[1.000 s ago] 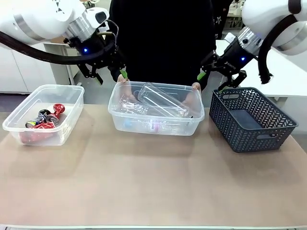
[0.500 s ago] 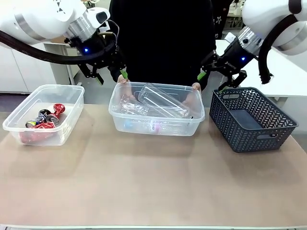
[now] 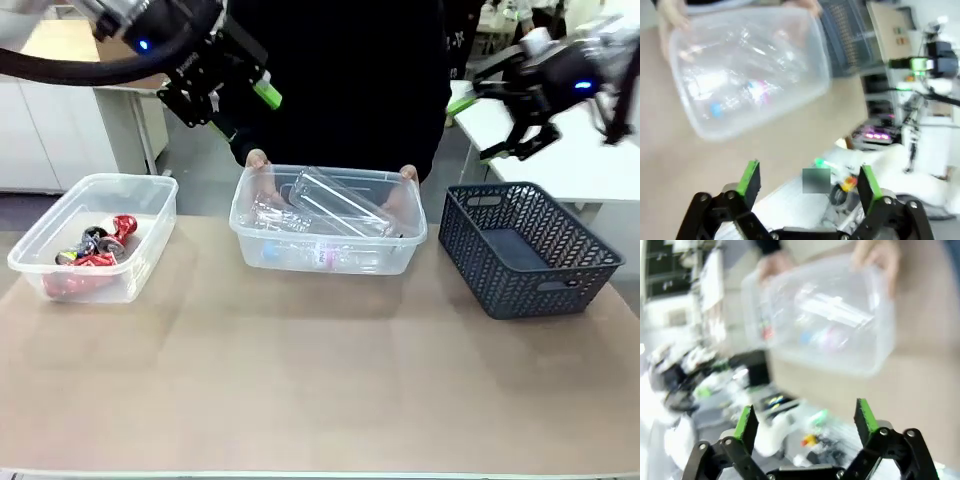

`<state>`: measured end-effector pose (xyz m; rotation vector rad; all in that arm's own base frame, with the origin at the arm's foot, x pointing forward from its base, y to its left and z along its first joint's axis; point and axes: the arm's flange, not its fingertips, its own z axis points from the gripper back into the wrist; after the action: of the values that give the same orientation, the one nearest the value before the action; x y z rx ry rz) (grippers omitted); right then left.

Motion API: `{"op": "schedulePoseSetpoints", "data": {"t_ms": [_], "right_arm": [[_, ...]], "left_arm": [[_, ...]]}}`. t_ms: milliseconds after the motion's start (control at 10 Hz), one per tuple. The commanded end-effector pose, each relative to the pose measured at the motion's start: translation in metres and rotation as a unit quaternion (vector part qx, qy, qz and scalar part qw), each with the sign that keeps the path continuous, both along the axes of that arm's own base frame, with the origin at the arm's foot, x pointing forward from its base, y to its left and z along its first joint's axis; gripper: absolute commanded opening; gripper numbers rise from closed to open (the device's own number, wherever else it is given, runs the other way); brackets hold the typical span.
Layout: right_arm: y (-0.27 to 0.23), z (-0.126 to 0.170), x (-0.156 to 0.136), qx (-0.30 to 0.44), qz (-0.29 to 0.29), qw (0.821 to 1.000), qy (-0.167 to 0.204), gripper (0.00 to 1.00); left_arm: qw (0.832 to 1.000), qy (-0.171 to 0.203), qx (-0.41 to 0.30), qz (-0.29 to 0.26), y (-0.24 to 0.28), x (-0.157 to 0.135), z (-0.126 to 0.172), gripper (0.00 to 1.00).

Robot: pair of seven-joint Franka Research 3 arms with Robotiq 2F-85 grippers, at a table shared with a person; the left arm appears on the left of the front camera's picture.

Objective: Sort the waste into each basket.
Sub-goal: Release the Organizing box you were holding.

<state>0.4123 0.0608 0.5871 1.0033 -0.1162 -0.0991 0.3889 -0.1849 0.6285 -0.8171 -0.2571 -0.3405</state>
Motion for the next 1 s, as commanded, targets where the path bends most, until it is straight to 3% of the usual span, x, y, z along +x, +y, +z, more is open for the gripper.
{"op": "schedulePoseSetpoints", "data": {"t_ms": [0,200,400,500,600,700,800,900], "right_arm": [[-0.048,-0.002,-0.033,0.132,0.021,0.989,0.061,1.00],[-0.085,-0.004,-0.060,0.243,0.042,0.968,0.041,1.00],[-0.117,-0.023,-0.088,0.278,-0.014,0.960,0.022,1.00],[-0.131,-0.033,-0.100,0.286,-0.044,0.957,0.009,1.00],[-0.136,-0.039,-0.104,0.281,-0.075,0.957,0.014,1.00],[-0.129,-0.042,-0.093,0.244,-0.107,0.964,0.016,1.00],[-0.147,-0.038,-0.096,0.279,-0.046,0.959,0.035,1.00],[-0.147,-0.038,-0.096,0.279,-0.046,0.959,0.035,1.00]], "left_arm": [[0.995,0.045,-0.090,-0.009,0.050,-0.030,-0.008,1.00],[0.974,0.104,-0.200,0.017,0.101,-0.031,-0.017,1.00],[0.946,0.107,-0.294,0.085,0.143,-0.041,-0.034,1.00],[0.940,0.103,-0.306,0.113,0.158,-0.048,-0.045,1.00],[0.942,0.128,-0.282,0.128,0.162,-0.045,-0.059,1.00],[0.947,0.123,-0.282,0.091,0.164,-0.035,-0.037,1.00],[0.947,0.123,-0.282,0.091,0.164,-0.035,-0.037,1.00],[0.947,0.123,-0.282,0.091,0.164,-0.035,-0.037,1.00]]}}
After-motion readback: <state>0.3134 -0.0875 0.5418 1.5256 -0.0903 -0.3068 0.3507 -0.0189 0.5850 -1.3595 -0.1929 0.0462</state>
